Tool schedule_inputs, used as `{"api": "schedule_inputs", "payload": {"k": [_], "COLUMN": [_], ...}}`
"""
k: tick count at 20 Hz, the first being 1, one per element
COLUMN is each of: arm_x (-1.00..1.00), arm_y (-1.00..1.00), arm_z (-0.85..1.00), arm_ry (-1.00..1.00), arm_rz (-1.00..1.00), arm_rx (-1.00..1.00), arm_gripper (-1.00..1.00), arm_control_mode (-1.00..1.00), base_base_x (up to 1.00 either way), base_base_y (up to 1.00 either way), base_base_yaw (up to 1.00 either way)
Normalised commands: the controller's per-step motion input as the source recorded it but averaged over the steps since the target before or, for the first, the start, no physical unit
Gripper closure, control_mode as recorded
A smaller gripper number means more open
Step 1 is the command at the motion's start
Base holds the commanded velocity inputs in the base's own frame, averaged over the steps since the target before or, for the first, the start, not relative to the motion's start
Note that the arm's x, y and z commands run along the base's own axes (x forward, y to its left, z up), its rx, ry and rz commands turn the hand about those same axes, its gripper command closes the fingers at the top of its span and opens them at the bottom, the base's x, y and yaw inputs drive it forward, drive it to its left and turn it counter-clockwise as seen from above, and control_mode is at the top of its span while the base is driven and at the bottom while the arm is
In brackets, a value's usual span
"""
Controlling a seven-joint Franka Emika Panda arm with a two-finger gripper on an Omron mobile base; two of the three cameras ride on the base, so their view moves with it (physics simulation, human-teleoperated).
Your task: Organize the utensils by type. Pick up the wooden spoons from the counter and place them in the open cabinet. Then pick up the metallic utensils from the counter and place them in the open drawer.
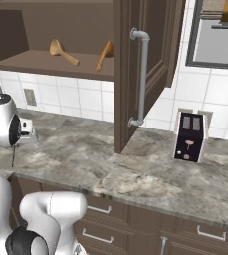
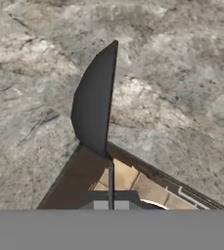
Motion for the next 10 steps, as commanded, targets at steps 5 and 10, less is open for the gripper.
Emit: {"api": "schedule_inputs", "payload": {"k": [5, 10], "arm_x": [-0.16, -0.11], "arm_y": [-0.39, -0.43], "arm_z": [0.61, 0.57], "arm_ry": [0.00, 0.00], "arm_rz": [-0.25, -0.25], "arm_rx": [0.00, 0.00], "arm_gripper": [1.00, 1.00], "arm_control_mode": [-1.00, -1.00], "base_base_x": [0.00, 0.00], "base_base_y": [0.00, 0.00], "base_base_yaw": [0.00, 0.00]}}
